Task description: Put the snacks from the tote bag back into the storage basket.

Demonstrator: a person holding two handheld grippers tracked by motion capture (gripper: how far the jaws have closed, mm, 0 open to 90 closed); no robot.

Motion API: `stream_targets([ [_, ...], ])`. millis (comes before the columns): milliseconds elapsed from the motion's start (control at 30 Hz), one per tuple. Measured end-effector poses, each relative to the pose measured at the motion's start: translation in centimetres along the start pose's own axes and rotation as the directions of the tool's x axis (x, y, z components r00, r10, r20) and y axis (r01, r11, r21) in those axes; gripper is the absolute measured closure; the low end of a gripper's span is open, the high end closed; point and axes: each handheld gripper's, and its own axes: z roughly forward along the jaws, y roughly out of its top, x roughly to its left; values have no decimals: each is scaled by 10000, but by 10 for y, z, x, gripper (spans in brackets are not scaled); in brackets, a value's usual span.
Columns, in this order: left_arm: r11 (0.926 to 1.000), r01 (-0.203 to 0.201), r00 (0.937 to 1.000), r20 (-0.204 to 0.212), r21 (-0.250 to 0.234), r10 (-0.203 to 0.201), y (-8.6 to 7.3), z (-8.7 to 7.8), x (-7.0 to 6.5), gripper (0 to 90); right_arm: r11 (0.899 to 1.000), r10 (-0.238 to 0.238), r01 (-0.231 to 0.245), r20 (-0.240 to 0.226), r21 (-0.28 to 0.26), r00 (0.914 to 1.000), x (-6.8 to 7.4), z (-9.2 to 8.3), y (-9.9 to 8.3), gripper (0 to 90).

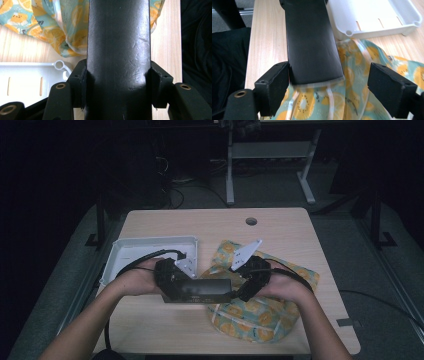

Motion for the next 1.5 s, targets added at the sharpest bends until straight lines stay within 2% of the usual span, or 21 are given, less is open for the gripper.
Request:
stream_targets([
  [167,10000,12,10000,56,-29,-11,-4,-4,0,432,9994,331,-327,272,-129,9991,1,-8,-14,164],
  [300,10000,-25,10000,23,65,25,-8,-8,1,432,9966,825,-822,452,-93,9956,4,-12,-28,164],
  [400,10000,-37,10000,-41,86,37,-11,-11,3,432,9952,974,-969,650,-101,9931,6,-14,-36,164],
  [567,9999,51,9999,-92,113,-50,-19,-18,9,432,9924,1230,-1223,909,-132,9882,21,-18,-55,165],
  [733,9999,100,9997,-232,118,-97,-27,-23,15,431,9833,1808,-1774,1142,-398,9769,31,-23,-78,164],
  [900,9997,227,9992,-322,7,-226,-38,-27,20,431,9805,1958,-1915,1328,-444,9716,39,-24,-94,160],
  [1100,9996,270,9989,-375,-25,-271,-50,-30,25,431,9733,2274,-2210,1296,-616,9651,47,-23,-103,153],
  [1500,9989,462,9966,-683,105,-454,-75,-34,45,431,9750,2211,-2171,1099,-465,9691,47,-11,-103,151],
])
